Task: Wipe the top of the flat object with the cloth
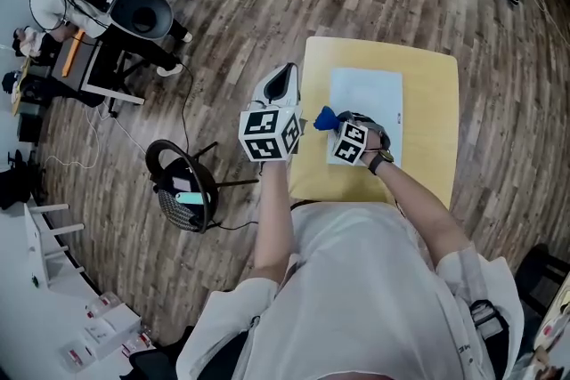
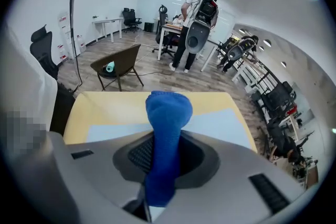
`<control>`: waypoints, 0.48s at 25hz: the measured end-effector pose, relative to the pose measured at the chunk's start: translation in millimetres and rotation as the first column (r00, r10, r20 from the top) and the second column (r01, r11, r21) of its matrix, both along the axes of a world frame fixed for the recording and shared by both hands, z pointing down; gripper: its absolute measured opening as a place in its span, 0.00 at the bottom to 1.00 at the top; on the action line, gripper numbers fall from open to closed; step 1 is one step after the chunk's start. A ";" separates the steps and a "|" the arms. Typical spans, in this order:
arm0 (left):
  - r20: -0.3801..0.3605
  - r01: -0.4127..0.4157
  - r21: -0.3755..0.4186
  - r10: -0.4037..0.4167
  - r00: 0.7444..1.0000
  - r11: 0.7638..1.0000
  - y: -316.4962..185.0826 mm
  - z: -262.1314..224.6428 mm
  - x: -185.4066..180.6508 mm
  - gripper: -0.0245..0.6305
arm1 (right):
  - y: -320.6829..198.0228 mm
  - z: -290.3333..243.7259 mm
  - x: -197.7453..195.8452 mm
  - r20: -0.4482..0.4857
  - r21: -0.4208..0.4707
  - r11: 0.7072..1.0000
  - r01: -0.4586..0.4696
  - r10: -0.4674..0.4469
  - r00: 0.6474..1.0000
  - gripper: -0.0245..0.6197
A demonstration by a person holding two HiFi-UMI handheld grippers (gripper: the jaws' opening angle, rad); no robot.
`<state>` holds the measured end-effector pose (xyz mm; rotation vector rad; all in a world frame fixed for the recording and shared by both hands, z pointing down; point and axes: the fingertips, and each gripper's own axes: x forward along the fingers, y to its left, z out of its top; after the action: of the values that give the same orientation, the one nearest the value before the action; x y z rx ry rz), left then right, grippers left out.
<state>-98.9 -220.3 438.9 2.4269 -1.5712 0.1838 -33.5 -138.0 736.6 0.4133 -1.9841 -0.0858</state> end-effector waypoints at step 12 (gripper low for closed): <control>-0.008 -0.098 -0.010 0.098 0.995 0.995 -8.1 7.5 38.8 0.05 | 12.7 8.0 161.9 -0.094 -0.027 0.956 -0.293 0.290 0.952 0.15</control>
<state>-60.2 -228.4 446.4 2.4955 -1.4453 0.1994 128.5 -125.4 744.7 0.6604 -1.8137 0.1210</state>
